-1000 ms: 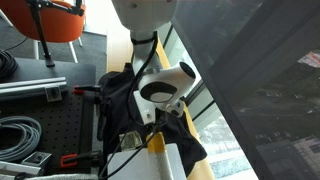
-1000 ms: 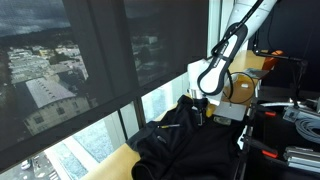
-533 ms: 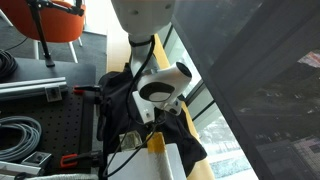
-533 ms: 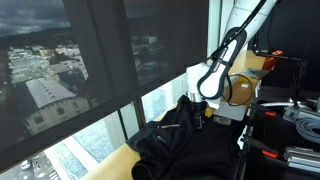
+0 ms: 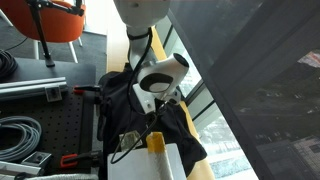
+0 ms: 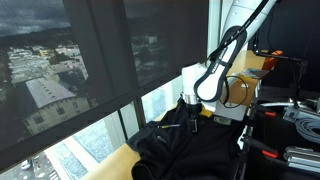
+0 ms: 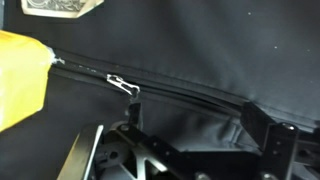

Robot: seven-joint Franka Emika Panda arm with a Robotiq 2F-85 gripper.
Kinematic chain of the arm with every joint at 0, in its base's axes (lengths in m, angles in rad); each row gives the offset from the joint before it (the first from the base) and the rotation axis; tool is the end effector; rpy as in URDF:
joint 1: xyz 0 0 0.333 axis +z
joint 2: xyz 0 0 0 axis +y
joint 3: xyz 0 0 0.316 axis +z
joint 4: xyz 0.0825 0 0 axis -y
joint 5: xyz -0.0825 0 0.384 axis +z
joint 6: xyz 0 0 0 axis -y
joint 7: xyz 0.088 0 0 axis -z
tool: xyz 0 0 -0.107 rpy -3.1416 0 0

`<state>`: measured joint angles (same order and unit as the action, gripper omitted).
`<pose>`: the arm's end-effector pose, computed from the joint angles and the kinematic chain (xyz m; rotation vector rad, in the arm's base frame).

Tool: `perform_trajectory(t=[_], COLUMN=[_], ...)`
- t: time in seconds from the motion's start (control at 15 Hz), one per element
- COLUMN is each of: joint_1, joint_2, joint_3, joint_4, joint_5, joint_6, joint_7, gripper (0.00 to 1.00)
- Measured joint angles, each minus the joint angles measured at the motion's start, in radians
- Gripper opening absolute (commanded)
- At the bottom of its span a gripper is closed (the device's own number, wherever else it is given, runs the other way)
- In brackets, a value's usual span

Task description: Zip up the black jumper

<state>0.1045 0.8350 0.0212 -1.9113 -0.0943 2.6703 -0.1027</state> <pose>0.5881 0.0775 0.0480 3.0781 0.4773 -0.1168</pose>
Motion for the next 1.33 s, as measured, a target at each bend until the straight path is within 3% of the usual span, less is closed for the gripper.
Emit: perform_trajectory(t=[0.47,1.0,1.33], joint_1=[0.029,0.016,-0.029], joint_2=[-0.028,-0.090,-0.082], joint_3=[0.039,-0.067,-0.071], joint_4=[0.009,0.010,0.012], joint_5=[0.000,-0.012,-0.012], joint_6=[0.000,-0.033,-0.085], joint_7=[0.015,0.028,0.028], gripper=[1.00,1.00,1.00])
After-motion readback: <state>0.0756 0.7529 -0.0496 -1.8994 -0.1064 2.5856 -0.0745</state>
